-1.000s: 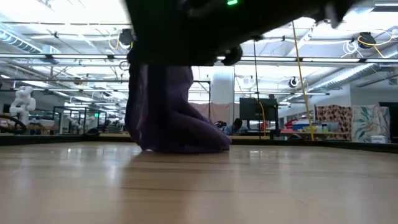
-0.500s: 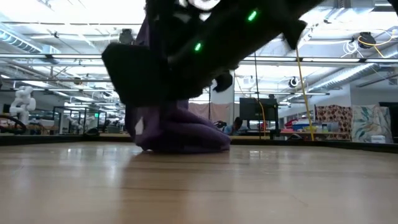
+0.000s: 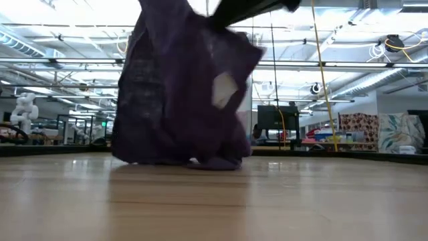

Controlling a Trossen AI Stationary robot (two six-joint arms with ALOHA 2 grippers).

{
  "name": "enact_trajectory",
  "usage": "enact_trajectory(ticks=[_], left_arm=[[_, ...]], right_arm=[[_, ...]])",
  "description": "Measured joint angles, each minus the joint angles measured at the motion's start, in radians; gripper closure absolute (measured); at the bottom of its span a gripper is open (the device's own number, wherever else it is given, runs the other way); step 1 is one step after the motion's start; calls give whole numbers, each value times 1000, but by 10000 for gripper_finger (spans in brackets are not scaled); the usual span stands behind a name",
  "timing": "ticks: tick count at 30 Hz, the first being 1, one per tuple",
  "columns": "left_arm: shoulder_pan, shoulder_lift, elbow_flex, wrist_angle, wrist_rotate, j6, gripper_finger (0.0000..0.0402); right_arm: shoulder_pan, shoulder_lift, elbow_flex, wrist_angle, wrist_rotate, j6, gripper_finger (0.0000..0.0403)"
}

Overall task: Roll towel into tight, uniform cylinder
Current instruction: Fold the purple towel on the table

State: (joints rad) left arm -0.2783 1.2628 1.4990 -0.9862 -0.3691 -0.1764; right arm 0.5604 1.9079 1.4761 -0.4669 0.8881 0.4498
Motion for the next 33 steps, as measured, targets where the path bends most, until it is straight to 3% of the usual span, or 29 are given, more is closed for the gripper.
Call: enact_trajectory(ticks=[8,14,22,26,30,33], left_arm=[[-3,2,-51,-113,0,-67,364],[-12,10,-181,-57,0,-70,339],[-90,8,-304,0,18,-237,378],[-168,8,-461,180,-2,-382,365],[-264,36,-663,600,-24,-472,315],[-317,102,-753,874,-128,-462,272]], right_arm=[[42,-196,0,-286,234,90,402],[-6,-252,0,-381,248,40,402],[-62,-259,0,-506,240,73,403],[-82,-259,0,-514,232,62,403],[-99,-259,0,-516,232,56,403],[-114,-259,0,-515,216,56,403]])
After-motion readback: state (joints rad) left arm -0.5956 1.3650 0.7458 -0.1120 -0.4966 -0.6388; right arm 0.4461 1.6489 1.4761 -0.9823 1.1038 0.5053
